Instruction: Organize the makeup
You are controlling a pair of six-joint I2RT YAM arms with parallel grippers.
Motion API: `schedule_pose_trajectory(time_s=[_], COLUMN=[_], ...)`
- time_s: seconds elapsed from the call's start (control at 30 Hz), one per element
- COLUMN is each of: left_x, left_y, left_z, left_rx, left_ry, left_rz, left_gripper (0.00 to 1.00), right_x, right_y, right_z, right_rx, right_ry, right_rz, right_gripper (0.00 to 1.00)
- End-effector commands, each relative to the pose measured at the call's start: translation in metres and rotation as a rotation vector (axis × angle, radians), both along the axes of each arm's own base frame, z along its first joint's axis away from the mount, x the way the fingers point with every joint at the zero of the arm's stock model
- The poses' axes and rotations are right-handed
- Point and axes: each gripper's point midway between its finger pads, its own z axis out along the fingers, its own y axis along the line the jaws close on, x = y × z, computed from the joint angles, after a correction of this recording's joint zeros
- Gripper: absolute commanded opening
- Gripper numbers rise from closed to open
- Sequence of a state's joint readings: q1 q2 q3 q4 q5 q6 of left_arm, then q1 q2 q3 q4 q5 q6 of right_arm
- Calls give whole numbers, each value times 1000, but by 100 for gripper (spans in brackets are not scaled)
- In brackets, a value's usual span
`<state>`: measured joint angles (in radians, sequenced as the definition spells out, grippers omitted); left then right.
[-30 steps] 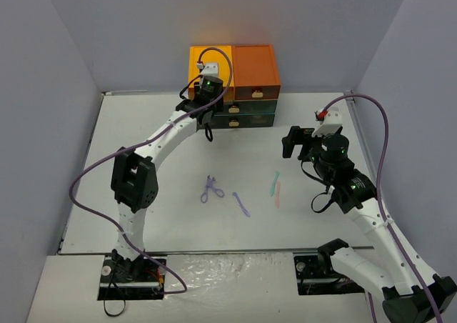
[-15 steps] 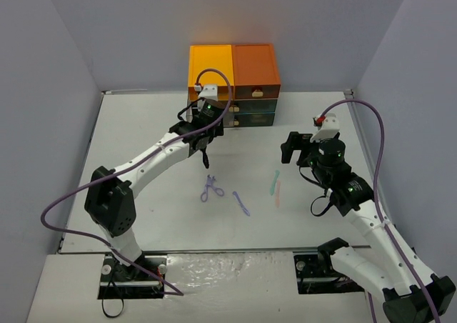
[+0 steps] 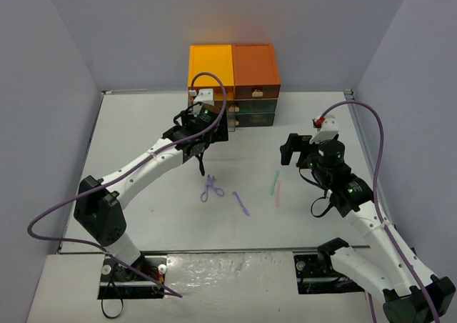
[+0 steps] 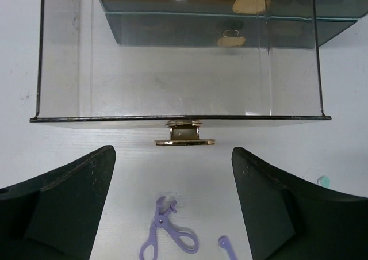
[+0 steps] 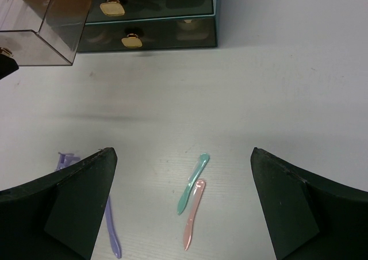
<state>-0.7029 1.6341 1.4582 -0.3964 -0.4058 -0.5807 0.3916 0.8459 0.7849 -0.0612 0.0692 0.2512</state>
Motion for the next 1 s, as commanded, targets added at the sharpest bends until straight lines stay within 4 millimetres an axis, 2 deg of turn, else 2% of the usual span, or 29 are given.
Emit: schedule_pose_trajectory(time_s=[0.0, 0.03, 0.17, 0.23, 0.33, 0.43, 0.53, 0.7, 0.87, 0.97], left_x=[-19, -24, -52, -60, -86, -98, -111, -114, -114, -113], left_y=[4, 4, 8, 8, 21, 27, 28, 25, 19, 15], left_z=[52, 52, 24, 19, -22, -48, -84, -123, -148, -154], left_rx=[-71, -75, -94, -108, -78, -67, -48, -18, -7, -12], left_ry=[-89, -86, -35, -30, 25, 55, 113, 160, 202, 201], left_rz=[-2, -9, -68, -88, -124, -140, -177, -206, -222, -231], left_gripper=[80, 80, 80, 80, 80, 79, 77, 72, 67, 66], right_x=[7, 7, 6, 6, 6, 6, 7, 8, 7, 6], right_y=[3, 3, 2, 1, 1, 2, 3, 4, 4, 4], right_z=[17, 18, 15, 13, 7, 0, -5, -9, -10, -11], right_rx=[35, 36, 34, 31, 29, 25, 22, 20, 24, 26], right_ry=[-64, -65, -62, -58, -44, -24, -9, 1, 2, 3], right_rz=[4, 4, -2, -6, -7, -7, -4, -3, -2, -4], right_gripper=[100, 100, 100, 100, 100, 100, 100, 100, 100, 100])
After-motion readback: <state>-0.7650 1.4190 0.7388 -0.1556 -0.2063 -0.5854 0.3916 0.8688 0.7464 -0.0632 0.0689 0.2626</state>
